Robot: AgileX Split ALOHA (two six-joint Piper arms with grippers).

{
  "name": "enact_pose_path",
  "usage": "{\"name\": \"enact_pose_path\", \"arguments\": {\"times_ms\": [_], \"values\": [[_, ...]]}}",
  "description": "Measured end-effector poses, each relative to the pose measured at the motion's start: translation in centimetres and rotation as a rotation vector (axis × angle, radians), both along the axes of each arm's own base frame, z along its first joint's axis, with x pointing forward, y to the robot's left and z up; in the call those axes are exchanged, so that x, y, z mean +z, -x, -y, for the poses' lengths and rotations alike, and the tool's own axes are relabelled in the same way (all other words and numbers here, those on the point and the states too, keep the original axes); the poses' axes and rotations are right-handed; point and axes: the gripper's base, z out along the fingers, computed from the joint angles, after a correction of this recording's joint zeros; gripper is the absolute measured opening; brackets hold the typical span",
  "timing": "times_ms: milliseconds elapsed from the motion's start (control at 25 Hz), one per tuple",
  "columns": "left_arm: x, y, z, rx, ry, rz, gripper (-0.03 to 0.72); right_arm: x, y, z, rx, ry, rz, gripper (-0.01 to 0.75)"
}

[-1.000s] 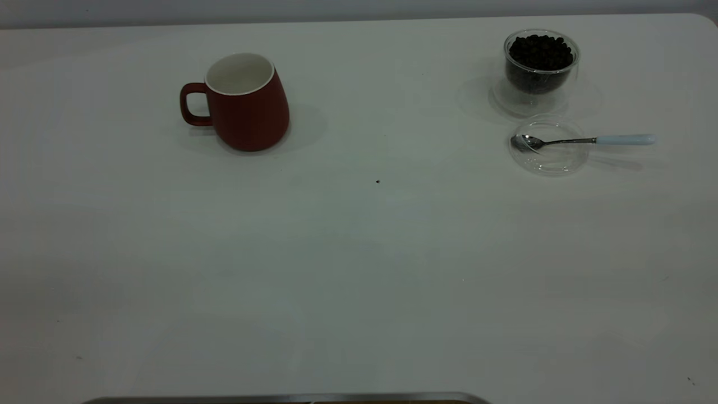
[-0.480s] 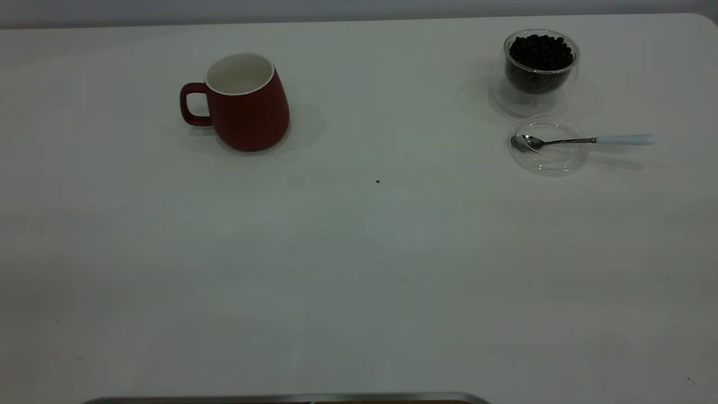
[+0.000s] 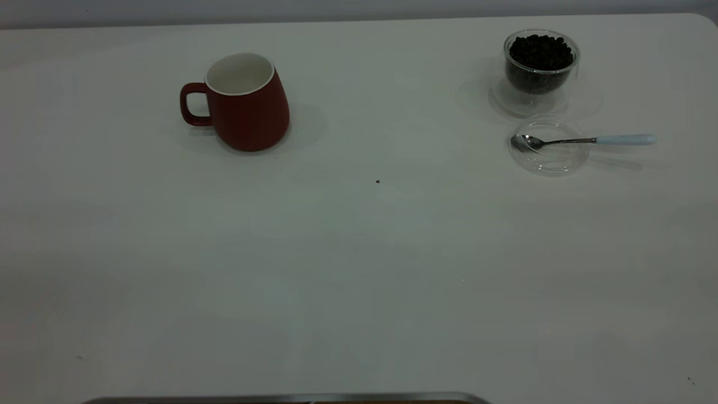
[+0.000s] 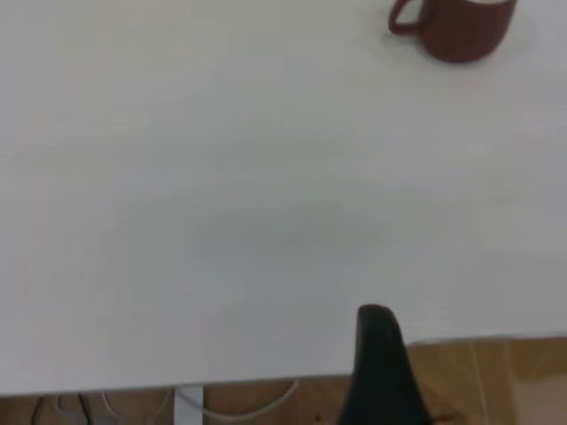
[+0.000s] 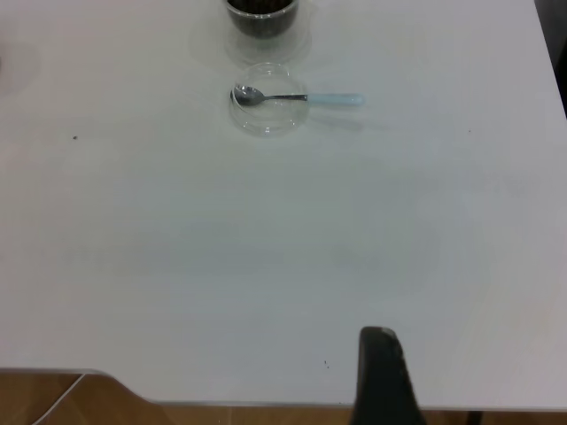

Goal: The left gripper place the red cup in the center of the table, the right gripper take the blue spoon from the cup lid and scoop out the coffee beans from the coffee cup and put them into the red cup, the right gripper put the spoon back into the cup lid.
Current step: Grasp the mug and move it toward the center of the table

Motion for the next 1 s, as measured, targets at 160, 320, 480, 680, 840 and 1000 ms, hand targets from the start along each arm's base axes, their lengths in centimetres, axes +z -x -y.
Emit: {"name": "enact_pose_path", "arguments": {"times_ms": [160, 320, 480, 680, 840, 1000], "values": [[2.1, -1.3, 0.0, -0.004, -0.004, -0.034, 0.587, 0.0, 0.0, 0.0, 0.0, 0.0, 0.0, 0.548], [5.7, -3.5, 0.1, -0.029, -0.031, -0.037, 0.587, 0.0, 0.0, 0.0, 0.0, 0.0, 0.0, 0.548], [9.6, -6.9, 0.2, -0.064, -0.068, -0.068, 0.587, 0.0, 0.0, 0.0, 0.0, 0.0, 0.0, 0.548], [12.9, -12.8, 0.4, -0.141, -0.141, -0.131, 0.587, 0.0, 0.0, 0.0, 0.0, 0.0, 0.0, 0.548], [14.3, -17.9, 0.6, -0.219, -0.209, -0.174, 0.587, 0.0, 0.0, 0.0, 0.0, 0.0, 0.0, 0.548], [13.9, -23.5, 0.7, -0.328, -0.292, -0.236, 0.587, 0.0, 0.0, 0.0, 0.0, 0.0, 0.0, 0.548]]}}
